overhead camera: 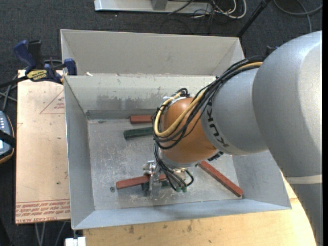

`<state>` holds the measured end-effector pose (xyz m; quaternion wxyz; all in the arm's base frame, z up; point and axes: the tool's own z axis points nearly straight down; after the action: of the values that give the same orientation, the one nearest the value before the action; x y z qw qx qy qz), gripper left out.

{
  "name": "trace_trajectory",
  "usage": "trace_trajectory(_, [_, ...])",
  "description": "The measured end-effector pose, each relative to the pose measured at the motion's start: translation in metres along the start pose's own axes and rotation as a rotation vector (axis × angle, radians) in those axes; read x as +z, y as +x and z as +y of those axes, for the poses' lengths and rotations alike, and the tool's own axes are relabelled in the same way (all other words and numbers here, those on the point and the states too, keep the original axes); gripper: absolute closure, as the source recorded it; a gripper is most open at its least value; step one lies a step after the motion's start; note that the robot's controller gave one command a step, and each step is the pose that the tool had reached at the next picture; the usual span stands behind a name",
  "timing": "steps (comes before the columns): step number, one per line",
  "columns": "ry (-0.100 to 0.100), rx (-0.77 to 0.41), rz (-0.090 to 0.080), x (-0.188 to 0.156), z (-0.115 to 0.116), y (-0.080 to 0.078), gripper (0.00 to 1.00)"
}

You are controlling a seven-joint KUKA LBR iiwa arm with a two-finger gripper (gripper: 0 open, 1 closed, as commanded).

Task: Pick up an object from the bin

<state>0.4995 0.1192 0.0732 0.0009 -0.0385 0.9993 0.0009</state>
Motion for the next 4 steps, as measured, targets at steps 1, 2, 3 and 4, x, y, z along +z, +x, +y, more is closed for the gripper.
trace_trajectory(1, [0.000, 0.000, 0.000, 0.000, 0.000, 0.000, 1.00])
trace_trajectory(2, [0.000, 0.000, 0.001, -0.002, 0.000, 0.000, 1.00])
trace_trajectory(3, [0.001, 0.001, 0.004, -0.007, 0.000, 0.001, 1.00])
trace_trajectory(4, [0.001, 0.001, 0.006, -0.019, 0.000, 0.002, 1.00])
